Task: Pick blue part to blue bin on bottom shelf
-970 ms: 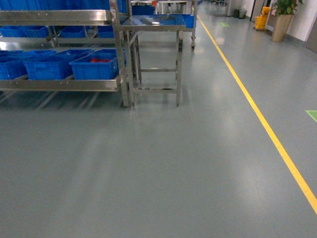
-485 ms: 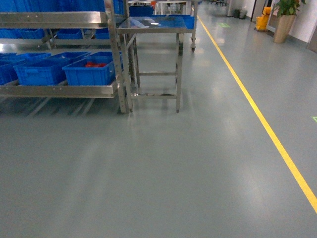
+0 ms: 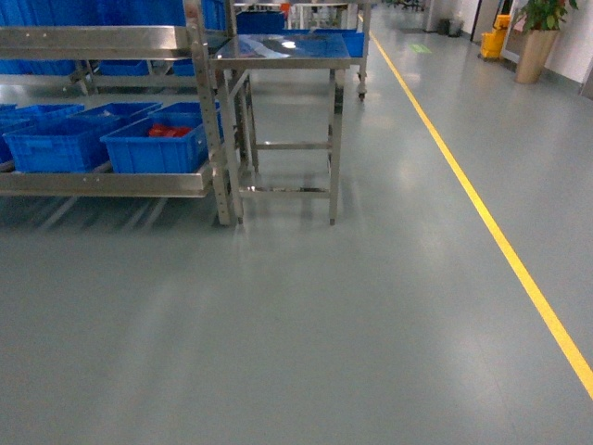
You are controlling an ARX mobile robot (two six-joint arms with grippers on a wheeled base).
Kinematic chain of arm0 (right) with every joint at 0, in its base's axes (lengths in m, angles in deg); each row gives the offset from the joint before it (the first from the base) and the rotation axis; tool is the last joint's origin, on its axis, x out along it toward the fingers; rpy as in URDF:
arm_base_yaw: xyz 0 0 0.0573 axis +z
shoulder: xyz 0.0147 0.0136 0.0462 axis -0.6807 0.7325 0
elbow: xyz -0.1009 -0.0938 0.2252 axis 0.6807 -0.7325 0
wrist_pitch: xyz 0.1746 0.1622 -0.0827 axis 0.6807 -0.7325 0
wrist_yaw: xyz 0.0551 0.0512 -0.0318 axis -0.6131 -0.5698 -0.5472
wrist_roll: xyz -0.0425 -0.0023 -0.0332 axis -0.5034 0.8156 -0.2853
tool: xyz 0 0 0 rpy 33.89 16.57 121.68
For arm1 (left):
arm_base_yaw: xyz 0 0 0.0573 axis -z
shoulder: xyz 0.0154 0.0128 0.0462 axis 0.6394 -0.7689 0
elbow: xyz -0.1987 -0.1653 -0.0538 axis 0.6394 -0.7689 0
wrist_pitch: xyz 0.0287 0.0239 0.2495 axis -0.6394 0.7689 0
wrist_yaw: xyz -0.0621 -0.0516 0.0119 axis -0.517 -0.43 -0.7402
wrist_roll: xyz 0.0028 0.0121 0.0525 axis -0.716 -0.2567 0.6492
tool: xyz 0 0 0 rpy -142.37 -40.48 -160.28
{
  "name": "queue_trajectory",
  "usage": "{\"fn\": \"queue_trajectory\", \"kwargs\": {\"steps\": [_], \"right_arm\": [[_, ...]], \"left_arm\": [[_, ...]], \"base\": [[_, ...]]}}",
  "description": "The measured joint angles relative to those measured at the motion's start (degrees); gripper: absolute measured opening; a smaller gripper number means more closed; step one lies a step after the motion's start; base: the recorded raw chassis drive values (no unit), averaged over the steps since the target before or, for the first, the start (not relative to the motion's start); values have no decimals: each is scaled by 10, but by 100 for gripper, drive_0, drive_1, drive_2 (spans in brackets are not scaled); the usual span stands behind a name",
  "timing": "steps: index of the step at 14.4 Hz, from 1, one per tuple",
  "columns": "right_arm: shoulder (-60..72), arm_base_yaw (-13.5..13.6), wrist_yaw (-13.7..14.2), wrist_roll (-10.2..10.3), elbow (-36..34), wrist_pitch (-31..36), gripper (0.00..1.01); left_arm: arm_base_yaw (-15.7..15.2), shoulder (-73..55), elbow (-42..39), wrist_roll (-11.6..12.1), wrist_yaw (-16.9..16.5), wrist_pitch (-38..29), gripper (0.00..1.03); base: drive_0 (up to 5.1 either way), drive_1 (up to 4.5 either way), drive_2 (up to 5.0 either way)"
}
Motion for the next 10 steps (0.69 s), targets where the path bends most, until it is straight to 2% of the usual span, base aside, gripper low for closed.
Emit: {"fn": "queue_trajectory", "kwargs": {"steps": [10], "right_arm": [[0,0,0,0,0,0,98]], "left_arm": [[0,1,0,0,0,-1,43]], "base": [[-3,407,-412]]}}
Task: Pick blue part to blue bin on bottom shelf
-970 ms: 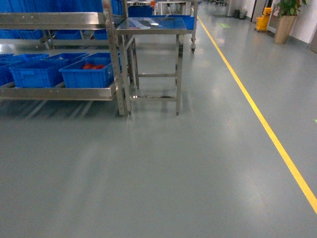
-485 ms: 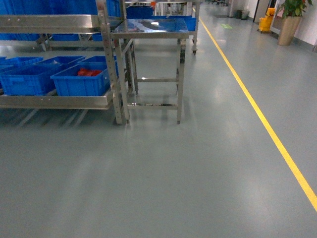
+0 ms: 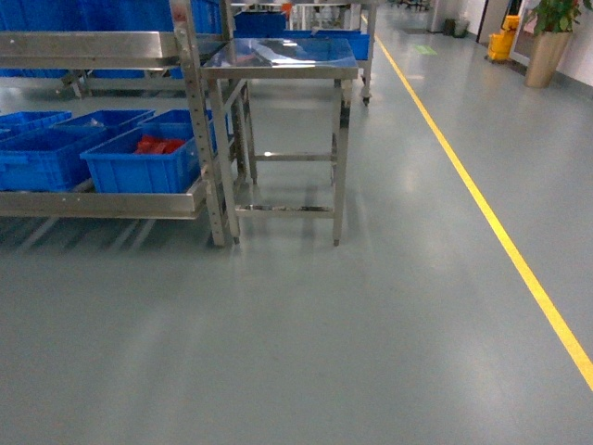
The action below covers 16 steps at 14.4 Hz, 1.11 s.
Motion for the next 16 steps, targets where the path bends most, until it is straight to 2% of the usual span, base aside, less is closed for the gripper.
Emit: {"fn": "queue_trajectory", "kwargs": {"steps": [16], "right_arm": [[0,0,0,0,0,0,98]], "left_arm": [[0,0,0,0,0,1,43]], "base": [[-2,407,-411]]}}
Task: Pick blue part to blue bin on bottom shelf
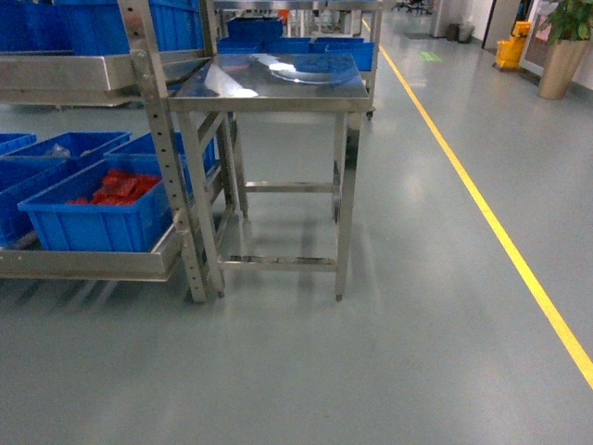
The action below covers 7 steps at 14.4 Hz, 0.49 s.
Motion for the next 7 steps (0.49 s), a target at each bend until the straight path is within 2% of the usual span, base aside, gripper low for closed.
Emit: {"fn": "queue_trajectory", "kwargs": {"steps": [7], "right_arm": [[0,0,0,0,0,2,98]], "left_arm": [[0,0,0,0,0,0,43]], "base": [[4,413,-405]]}}
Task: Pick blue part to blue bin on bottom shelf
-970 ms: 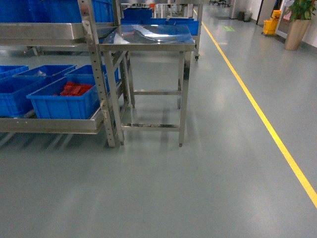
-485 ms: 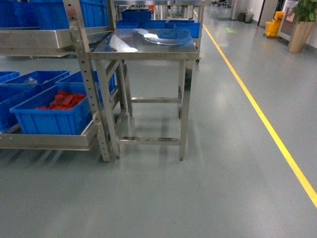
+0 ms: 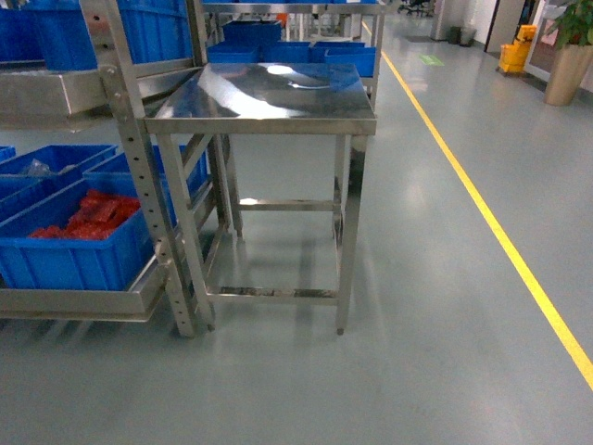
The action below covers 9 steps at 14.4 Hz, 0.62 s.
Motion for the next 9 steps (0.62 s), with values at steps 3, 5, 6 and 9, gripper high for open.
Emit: {"fn": "queue_trajectory", "kwargs": {"steps": [3,5,6,9], "right_arm": [[0,0,0,0,0,-1,98],[0,0,0,0,0,-1,98],[0,0,0,0,0,-2,98],[0,0,0,0,0,-3,98]], "left_arm": [[0,0,0,0,0,0,43],[0,0,0,0,0,0,43],[0,0,0,0,0,0,43],[0,0,0,0,-1,0,43]], "base": [[-5,404,-414],[-2,407,-411],[-11,398,-420],[-7,402,-416]]}}
